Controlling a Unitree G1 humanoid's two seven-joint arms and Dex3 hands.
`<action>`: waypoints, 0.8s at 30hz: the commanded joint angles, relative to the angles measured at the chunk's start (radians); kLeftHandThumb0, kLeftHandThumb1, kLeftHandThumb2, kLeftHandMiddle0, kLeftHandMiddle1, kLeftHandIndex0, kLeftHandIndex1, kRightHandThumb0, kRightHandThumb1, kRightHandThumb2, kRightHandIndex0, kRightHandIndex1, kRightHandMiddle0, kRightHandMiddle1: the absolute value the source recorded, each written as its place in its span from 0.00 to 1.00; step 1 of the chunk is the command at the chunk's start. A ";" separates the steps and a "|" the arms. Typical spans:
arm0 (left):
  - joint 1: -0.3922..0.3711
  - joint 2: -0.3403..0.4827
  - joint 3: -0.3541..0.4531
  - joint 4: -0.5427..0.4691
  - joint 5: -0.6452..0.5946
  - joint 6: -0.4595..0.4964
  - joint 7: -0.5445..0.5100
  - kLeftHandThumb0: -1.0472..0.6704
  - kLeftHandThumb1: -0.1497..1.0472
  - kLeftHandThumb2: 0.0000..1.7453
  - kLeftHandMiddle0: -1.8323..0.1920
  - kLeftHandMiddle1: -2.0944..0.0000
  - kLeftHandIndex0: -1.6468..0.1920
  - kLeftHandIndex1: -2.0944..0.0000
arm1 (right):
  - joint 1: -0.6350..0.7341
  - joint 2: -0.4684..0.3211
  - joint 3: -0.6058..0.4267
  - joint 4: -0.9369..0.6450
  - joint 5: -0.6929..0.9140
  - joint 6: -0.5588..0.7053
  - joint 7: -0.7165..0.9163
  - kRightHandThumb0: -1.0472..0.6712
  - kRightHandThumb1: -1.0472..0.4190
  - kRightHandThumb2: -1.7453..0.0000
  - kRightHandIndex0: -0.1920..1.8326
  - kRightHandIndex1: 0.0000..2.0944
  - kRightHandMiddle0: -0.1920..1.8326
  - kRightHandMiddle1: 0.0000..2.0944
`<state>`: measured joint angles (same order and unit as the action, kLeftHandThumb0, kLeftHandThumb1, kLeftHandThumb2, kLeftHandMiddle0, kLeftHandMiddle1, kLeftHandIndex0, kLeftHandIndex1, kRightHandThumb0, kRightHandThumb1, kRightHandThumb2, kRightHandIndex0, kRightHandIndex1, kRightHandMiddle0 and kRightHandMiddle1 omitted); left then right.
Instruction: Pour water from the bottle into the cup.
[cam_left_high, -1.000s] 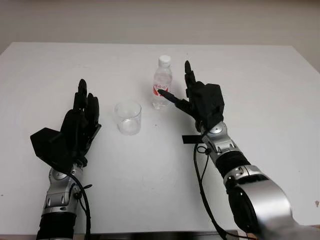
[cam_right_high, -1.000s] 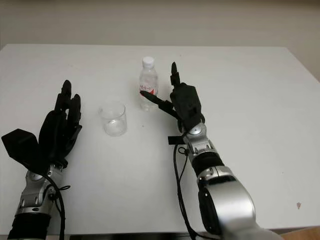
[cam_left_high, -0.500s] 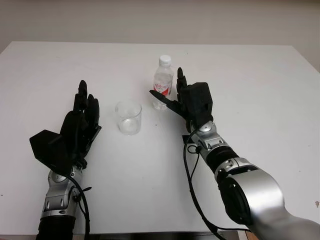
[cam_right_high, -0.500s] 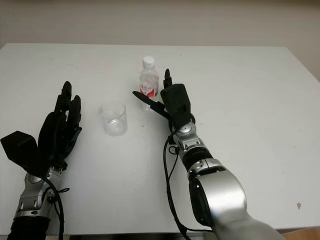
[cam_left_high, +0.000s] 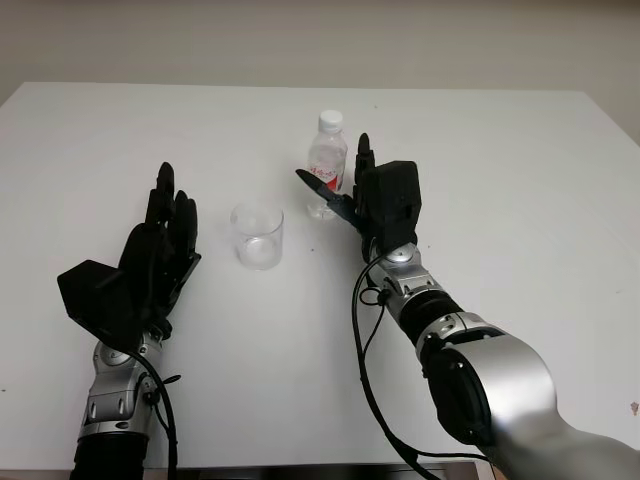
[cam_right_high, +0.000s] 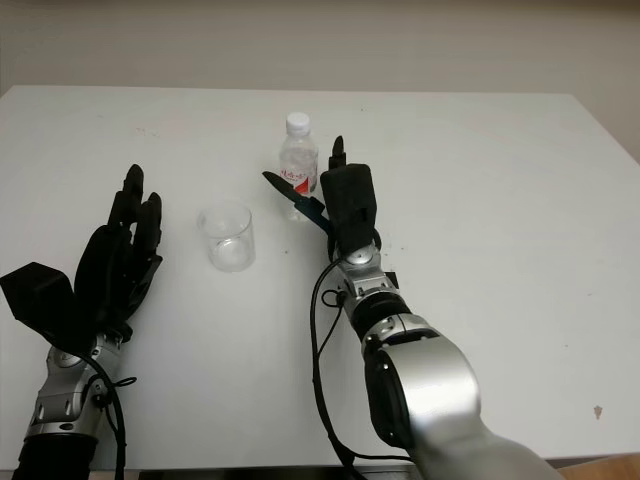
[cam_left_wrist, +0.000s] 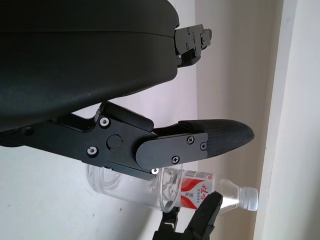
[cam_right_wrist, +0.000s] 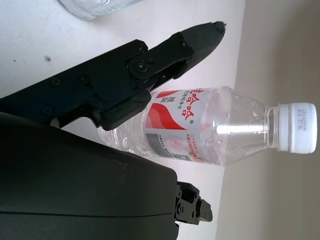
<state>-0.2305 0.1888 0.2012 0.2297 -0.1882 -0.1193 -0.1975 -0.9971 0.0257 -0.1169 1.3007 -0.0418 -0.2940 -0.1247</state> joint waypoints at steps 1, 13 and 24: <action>0.007 0.006 0.000 -0.001 0.004 -0.007 -0.002 0.17 1.00 0.30 0.96 0.97 0.96 0.97 | -0.029 0.007 0.005 0.010 -0.014 -0.014 -0.018 0.22 0.15 0.97 0.09 0.05 0.09 0.05; 0.045 0.007 0.003 -0.042 -0.002 0.003 -0.009 0.17 1.00 0.30 0.96 0.97 0.97 0.97 | -0.034 0.013 0.038 0.033 -0.089 0.012 -0.079 0.31 0.16 0.97 0.14 0.61 0.12 0.65; 0.059 0.002 0.004 -0.046 0.000 0.002 -0.003 0.17 1.00 0.29 0.97 0.97 0.97 0.97 | -0.031 0.017 0.055 0.040 -0.124 0.038 -0.040 0.37 0.13 0.96 0.23 0.82 0.21 0.85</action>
<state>-0.1781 0.1890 0.2024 0.1884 -0.1868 -0.1149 -0.2004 -1.0107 0.0333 -0.0678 1.3331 -0.1603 -0.2633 -0.1681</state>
